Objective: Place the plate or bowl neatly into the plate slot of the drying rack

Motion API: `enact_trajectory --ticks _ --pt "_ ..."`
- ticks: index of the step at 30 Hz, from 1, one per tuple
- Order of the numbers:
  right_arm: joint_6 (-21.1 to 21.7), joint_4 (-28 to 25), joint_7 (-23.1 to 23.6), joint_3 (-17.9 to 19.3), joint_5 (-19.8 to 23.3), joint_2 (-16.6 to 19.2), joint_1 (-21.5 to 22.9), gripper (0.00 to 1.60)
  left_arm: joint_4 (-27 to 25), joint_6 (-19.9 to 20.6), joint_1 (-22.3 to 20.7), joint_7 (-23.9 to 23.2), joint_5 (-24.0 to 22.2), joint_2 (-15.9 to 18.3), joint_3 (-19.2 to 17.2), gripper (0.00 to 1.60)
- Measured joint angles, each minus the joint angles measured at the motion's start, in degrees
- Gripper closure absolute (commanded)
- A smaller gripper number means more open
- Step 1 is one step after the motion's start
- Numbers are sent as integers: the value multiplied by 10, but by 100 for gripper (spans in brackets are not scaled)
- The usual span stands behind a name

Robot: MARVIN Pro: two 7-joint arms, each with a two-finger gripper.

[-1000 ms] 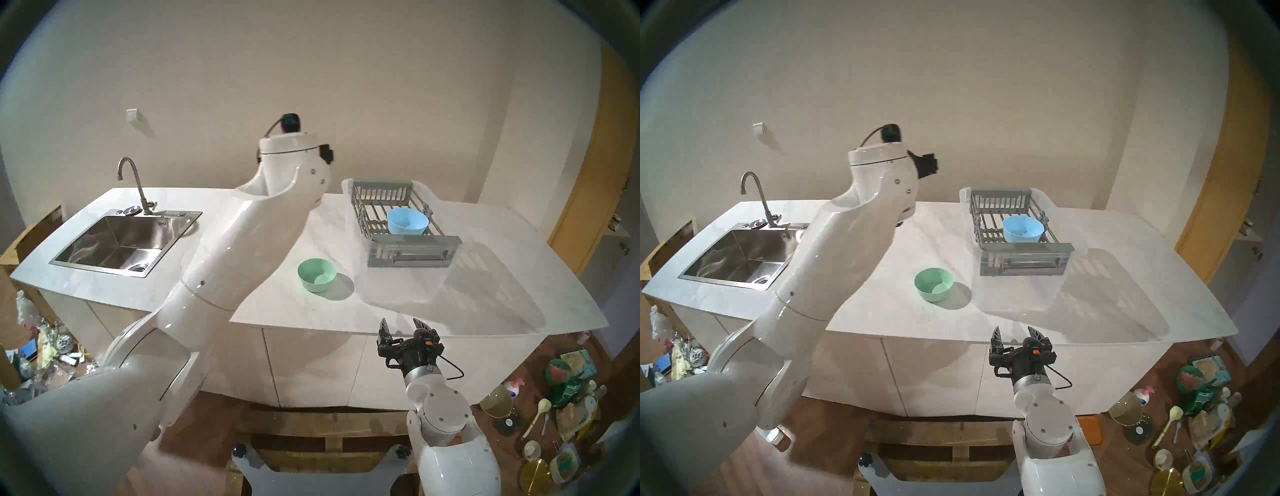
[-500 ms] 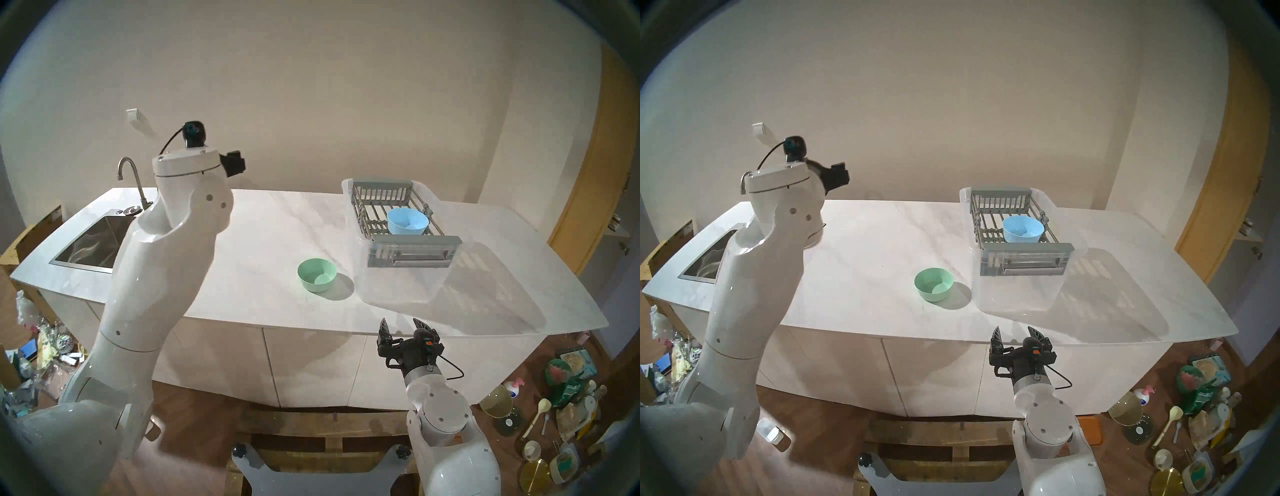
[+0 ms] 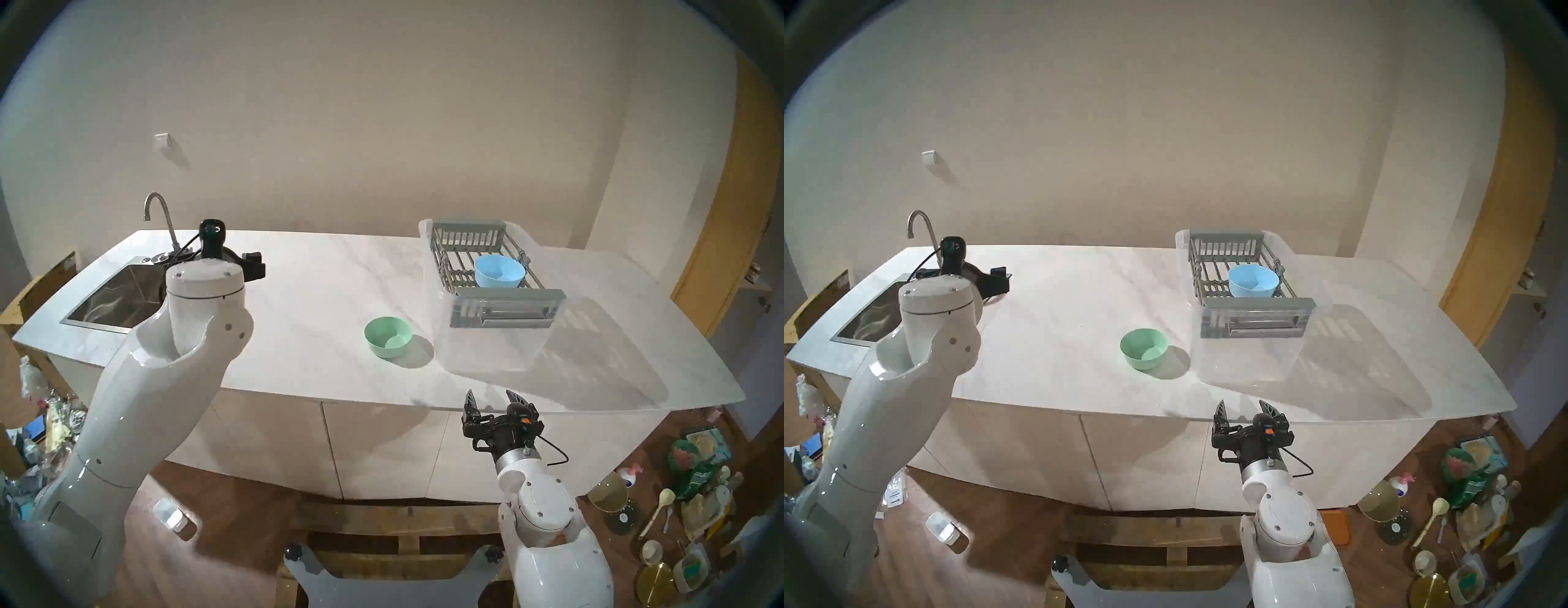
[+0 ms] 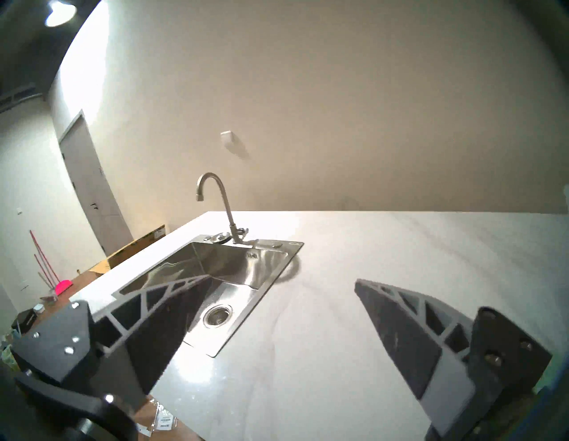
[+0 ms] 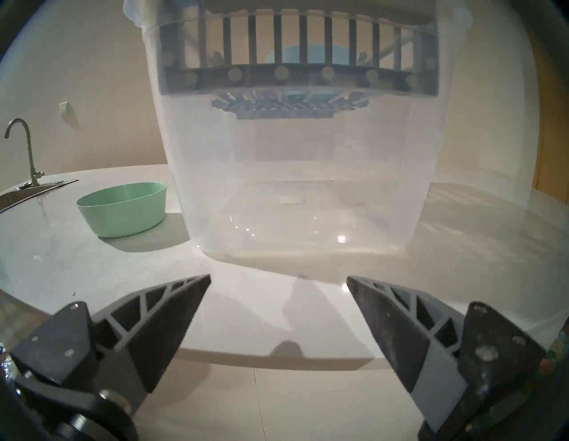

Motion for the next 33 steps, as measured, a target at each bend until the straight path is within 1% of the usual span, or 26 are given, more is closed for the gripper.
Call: enact_trajectory --ticks 6,8,9,11,13,15,16,17,19,21,22,23,25,27,28,29,30,33 --pt "0 0 0 0 0 0 0 0 -17 -97 59 35 -10 65 -31 0" --pt "0 0 0 0 0 0 0 0 -20 -111 70 38 -14 76 -34 0" --pt "0 0 0 0 0 0 0 0 -22 -122 81 41 -20 89 -35 0" --pt "0 -1 0 0 0 0 0 0 -30 -164 111 37 -39 116 -53 0" --pt "0 -1 0 0 0 0 0 0 -31 -177 119 34 -49 126 -55 0" --pt "0 -1 0 0 0 0 0 0 -31 -191 138 11 -64 146 -57 0" --pt "0 -1 0 0 0 0 0 0 -32 -210 158 -26 -85 165 -60 0" --pt "0 -1 0 0 0 0 0 0 -32 -222 167 -47 -97 173 -66 0" --pt "0 -1 0 0 0 0 0 0 -31 -250 189 -93 -106 195 -77 0" --pt "0 -1 0 0 0 0 0 0 -31 -260 206 -107 -107 213 -84 0" --pt "0 -1 0 0 0 0 0 0 -31 -262 215 -108 -108 221 -89 0" --pt "0 -1 0 0 0 0 0 0 -30 -264 229 -107 -109 233 -103 0" --pt "0 -1 0 0 0 0 0 0 -29 -266 238 -105 -110 243 -111 0" --pt "0 -1 0 0 0 0 0 0 -29 -268 259 -97 -110 263 -130 0" --pt "0 -1 0 0 0 0 0 0 -29 -270 279 -90 -111 280 -153 0" --pt "0 -1 0 0 0 0 0 0 -30 -271 295 -85 -110 283 -172 0" --pt "0 -1 0 0 0 0 0 0 -31 -272 304 -83 -110 282 -182 0" --pt "0 -1 0 0 0 0 0 0 -30 -272 325 -90 -110 281 -200 0"
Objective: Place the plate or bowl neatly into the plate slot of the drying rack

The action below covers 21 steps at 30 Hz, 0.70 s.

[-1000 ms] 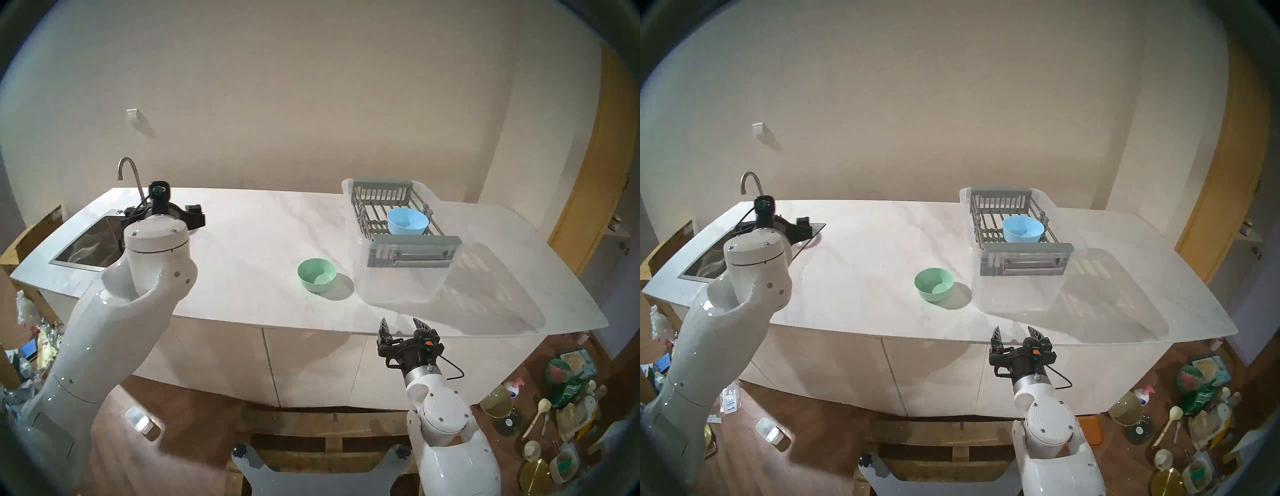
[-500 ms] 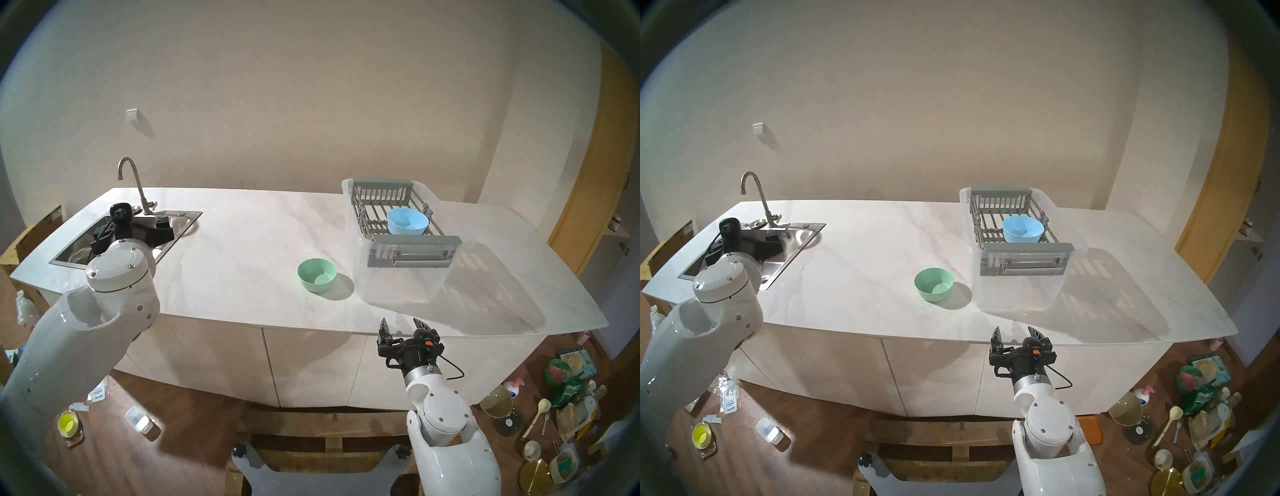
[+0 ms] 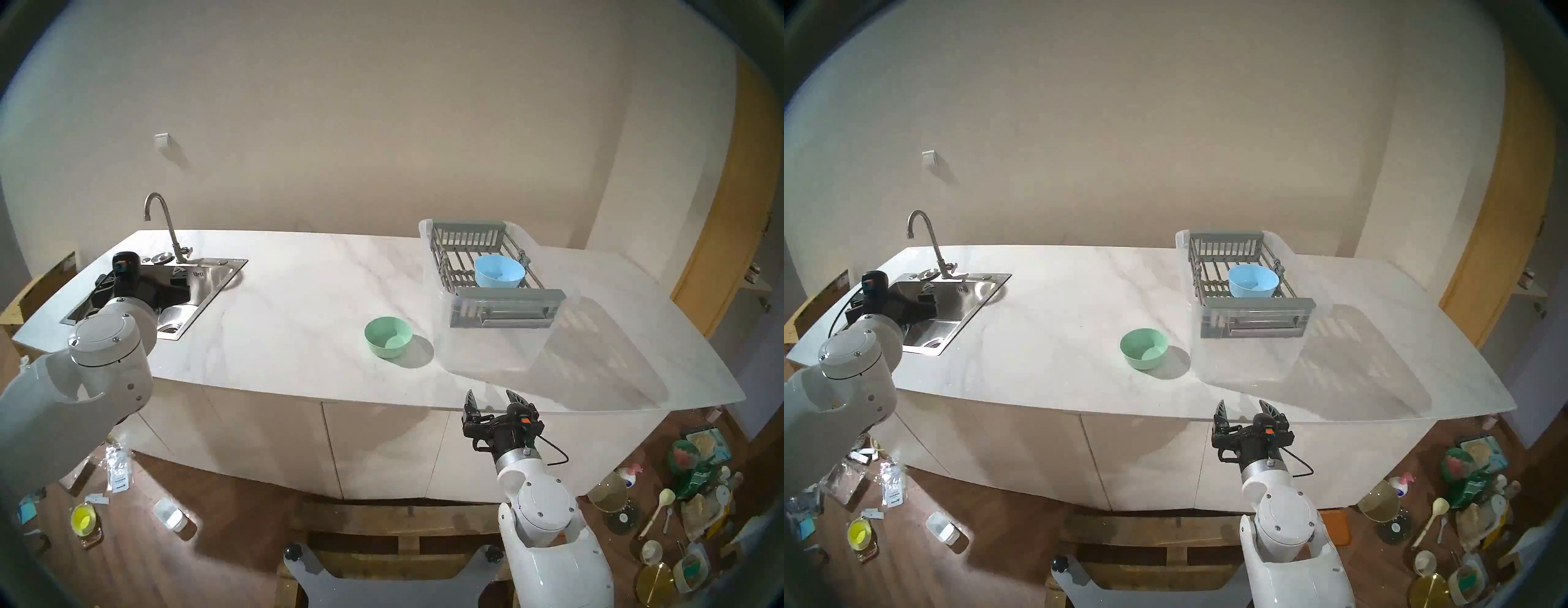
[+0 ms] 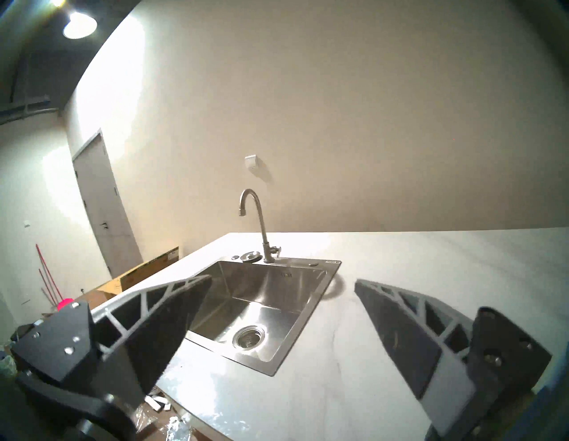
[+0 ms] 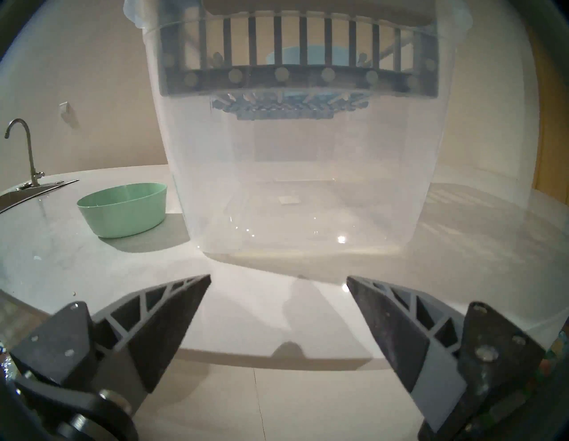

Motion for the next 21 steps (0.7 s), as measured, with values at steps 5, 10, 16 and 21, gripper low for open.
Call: enact_trajectory --ticks 5,10,16,21 --pt "0 0 0 0 0 0 0 0 1 0 61 -104 8 -20 -42 0" --pt "0 0 0 0 0 0 0 0 0 3 112 -180 35 -70 -97 0" --pt "0 0 0 0 0 0 0 0 -4 5 174 -216 72 -86 -156 0" --pt "0 0 0 0 0 0 0 0 -7 2 219 -215 90 -84 -168 0"
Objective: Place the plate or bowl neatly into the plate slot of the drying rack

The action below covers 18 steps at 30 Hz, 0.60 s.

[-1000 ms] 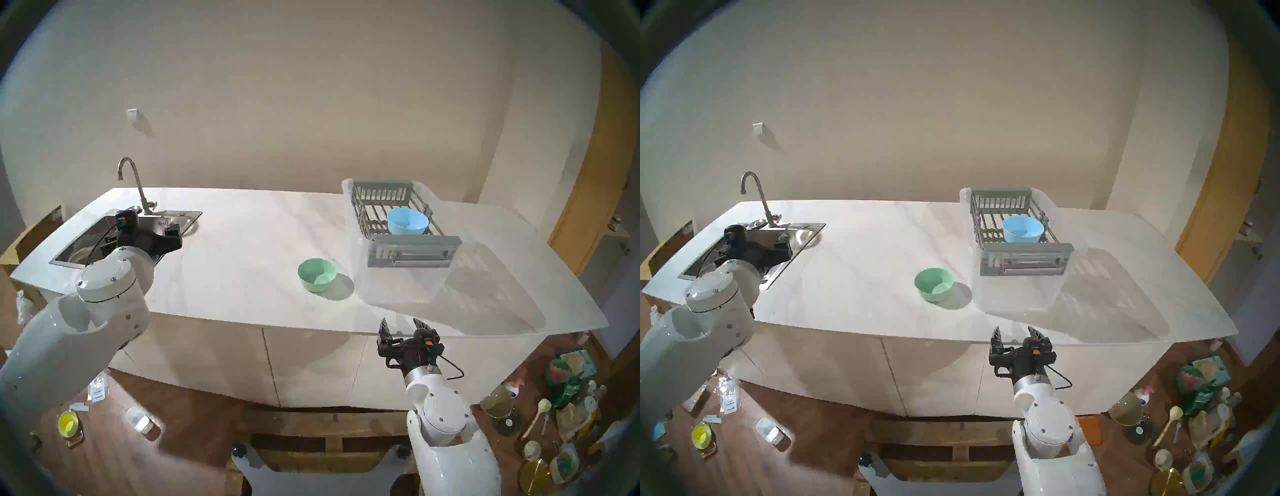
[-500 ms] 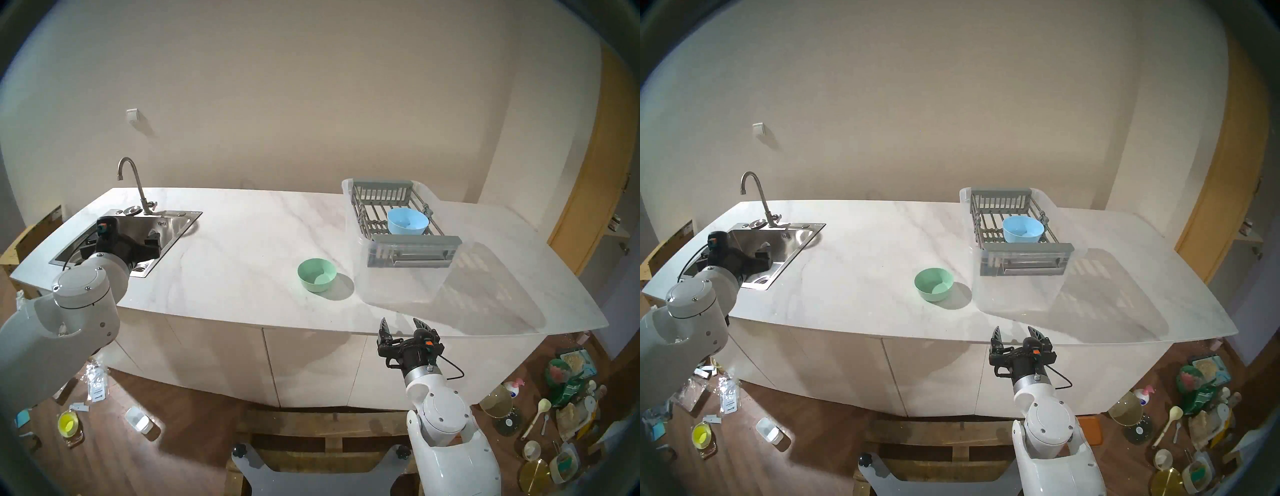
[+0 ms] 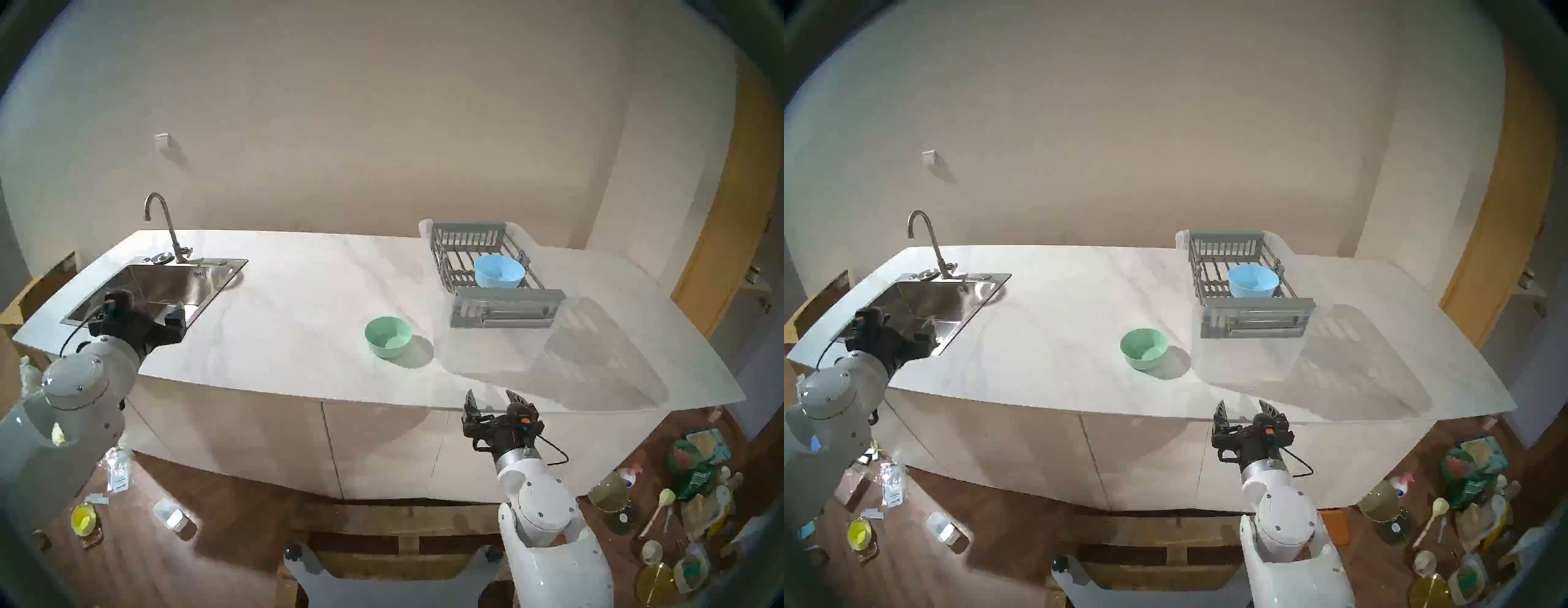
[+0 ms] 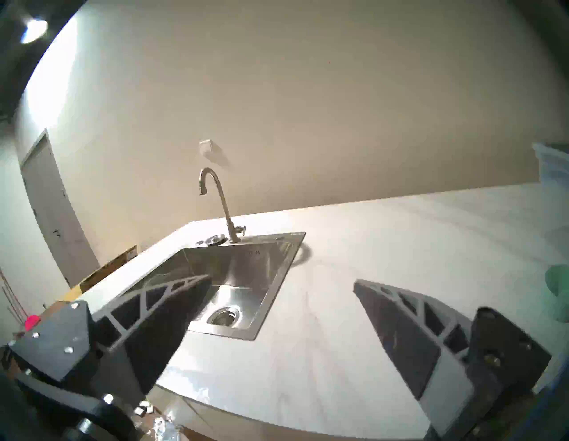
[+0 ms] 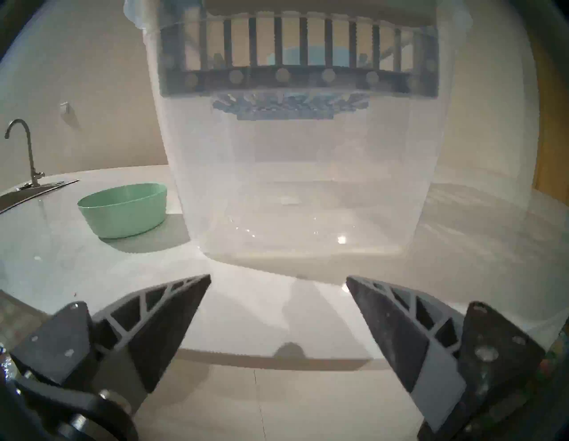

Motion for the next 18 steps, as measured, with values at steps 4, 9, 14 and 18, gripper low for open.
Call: enact_trajectory --ticks 4,9,14,18 --pt "0 0 0 0 0 0 0 0 -2 1 3 0 4 16 6 0" --pt "0 0 0 0 0 0 0 0 -3 1 1 4 5 21 7 0" --pt "0 -1 1 1 1 0 0 0 -4 0 -1 7 6 24 8 0" --pt "2 -20 17 2 18 2 0 0 -4 1 -1 9 6 25 8 0"
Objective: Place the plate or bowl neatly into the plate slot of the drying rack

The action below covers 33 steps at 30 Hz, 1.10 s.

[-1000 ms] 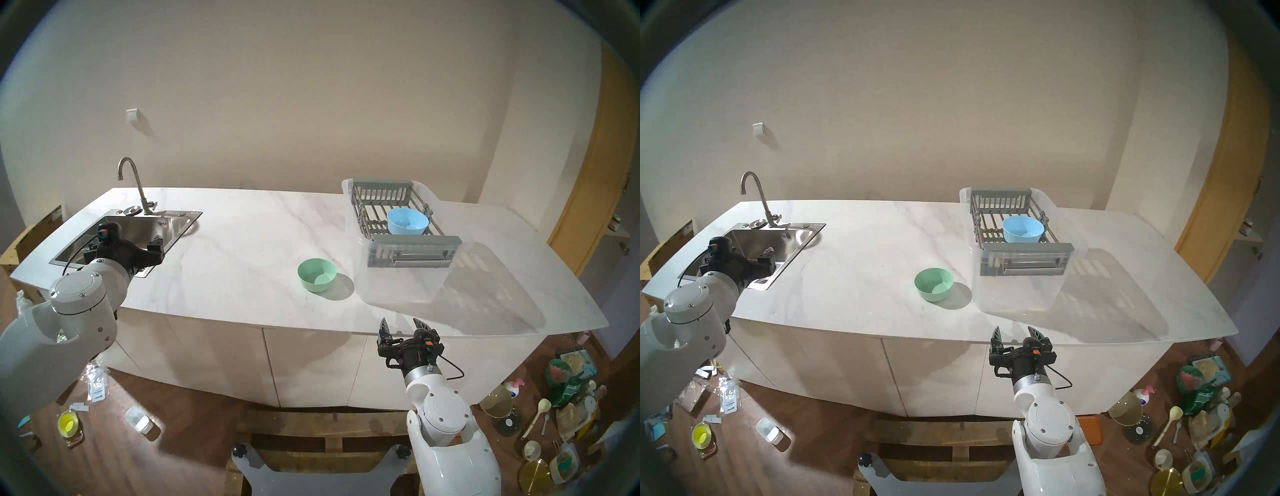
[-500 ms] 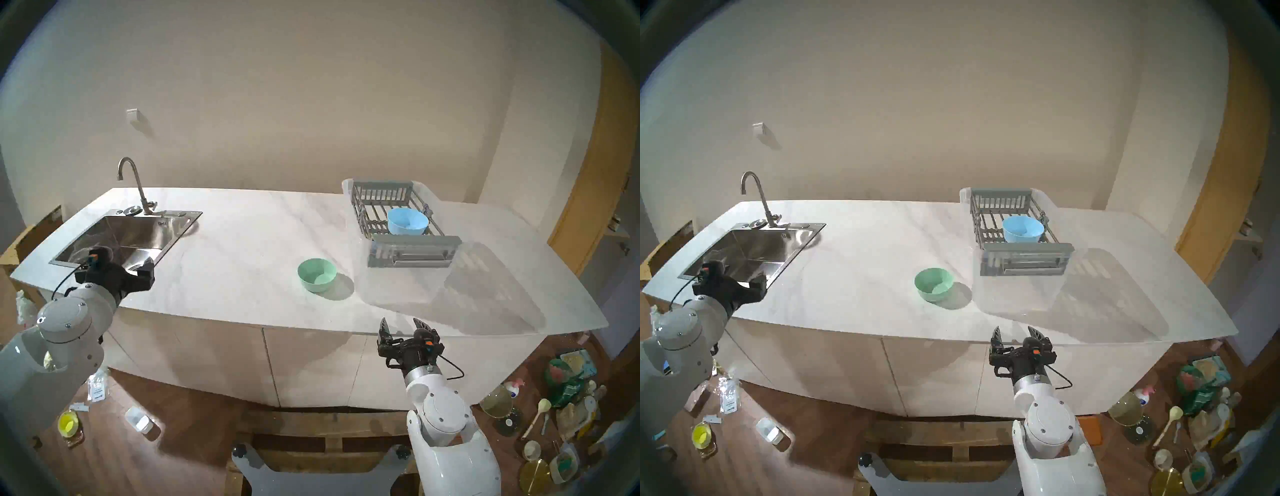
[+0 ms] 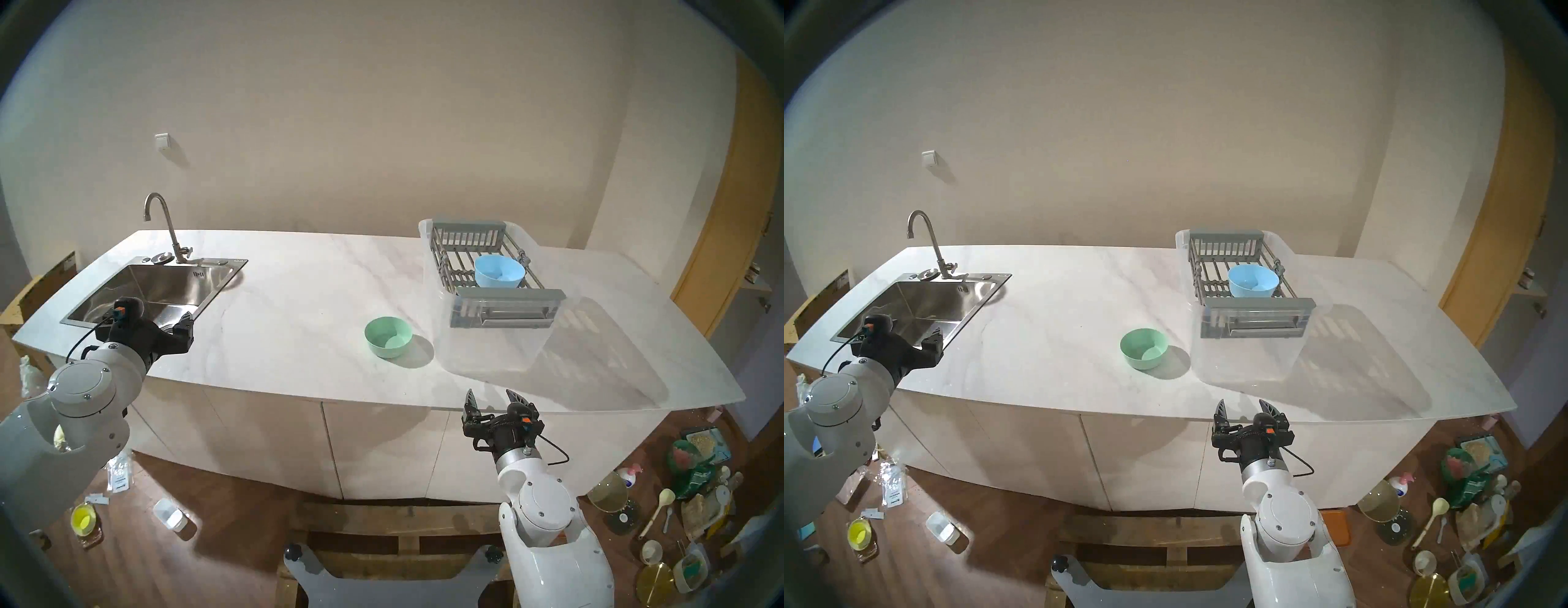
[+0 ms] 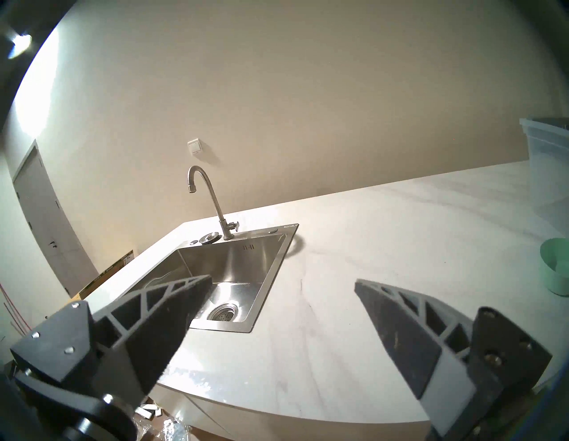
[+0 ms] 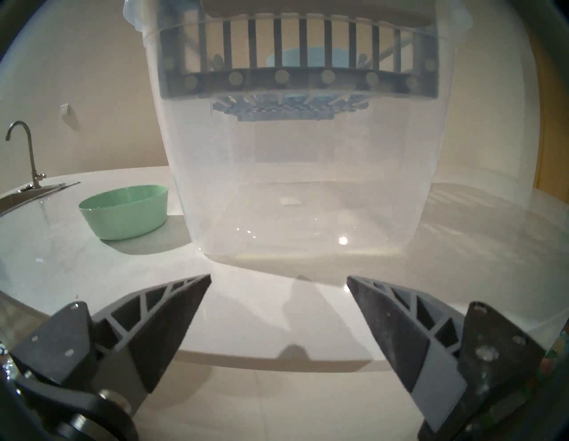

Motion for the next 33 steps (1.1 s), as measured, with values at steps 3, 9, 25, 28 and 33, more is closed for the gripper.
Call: enact_trajectory --ticks 3,9,25,28,33 --pt "8 -42 6 2 3 4 4 0 0 0 -1 1 0 1 1 0" --pt "69 -117 18 11 13 15 13 0 0 0 -1 2 0 1 1 0" --pt "138 -135 33 24 35 19 12 0 -1 0 -1 3 0 2 1 0" --pt "160 -145 36 22 40 19 12 0 -1 0 -1 3 0 2 1 0" --pt "180 -169 44 8 44 21 11 0 -1 0 -1 3 0 2 2 0"
